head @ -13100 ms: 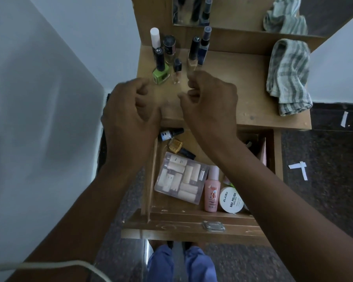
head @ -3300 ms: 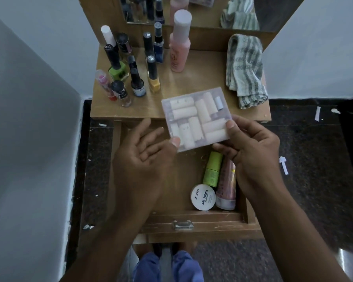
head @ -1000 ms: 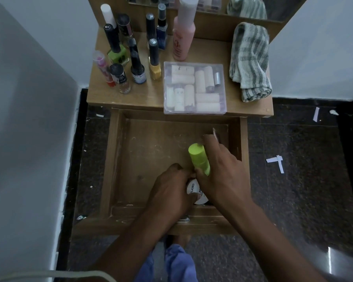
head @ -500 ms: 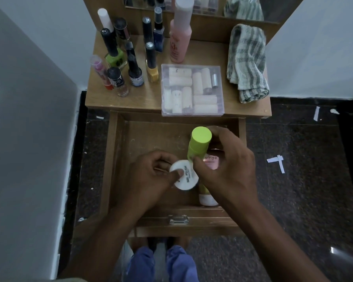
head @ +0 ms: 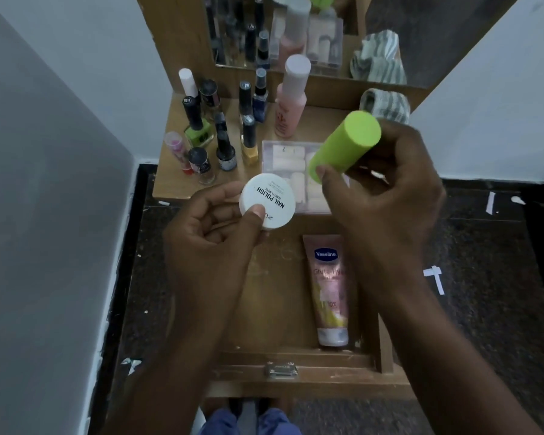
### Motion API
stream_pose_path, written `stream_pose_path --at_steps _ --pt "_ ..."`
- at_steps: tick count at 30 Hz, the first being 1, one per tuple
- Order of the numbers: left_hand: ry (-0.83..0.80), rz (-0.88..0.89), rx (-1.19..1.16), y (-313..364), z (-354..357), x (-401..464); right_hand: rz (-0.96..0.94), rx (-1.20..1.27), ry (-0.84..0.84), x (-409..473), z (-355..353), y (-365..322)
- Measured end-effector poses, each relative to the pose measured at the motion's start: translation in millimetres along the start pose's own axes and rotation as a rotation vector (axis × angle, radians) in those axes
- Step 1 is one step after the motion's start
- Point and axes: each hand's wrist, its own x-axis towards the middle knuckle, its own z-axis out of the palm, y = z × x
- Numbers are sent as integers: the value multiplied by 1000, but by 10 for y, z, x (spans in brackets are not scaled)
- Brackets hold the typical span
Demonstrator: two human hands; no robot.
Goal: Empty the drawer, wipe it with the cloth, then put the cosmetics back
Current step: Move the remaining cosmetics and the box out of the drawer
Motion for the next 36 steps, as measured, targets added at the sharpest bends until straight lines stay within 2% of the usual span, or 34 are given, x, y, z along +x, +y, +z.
stream_pose_path --at_steps 6,13,26,29,32,34,36 --pt "51 -85 -175 28 216 29 -26 -66 86 561 309 164" --pt "66 -88 -220 20 346 38 -65 -121 31 894 591 412" --pt "70 -86 -214 -21 354 24 -48 -96 -74 879 714 499" --pt "73 -92 -226 -23 360 16 -30 -64 -100 845 638 454" --pt "74 -103 -240 -10 375 11 -7 -95 -58 722 399 327" --pt "78 -108 -246 -5 397 21 33 -124 -149 605 220 270" --pt "84 -121 -259 6 429 42 157 -125 -336 502 91 230"
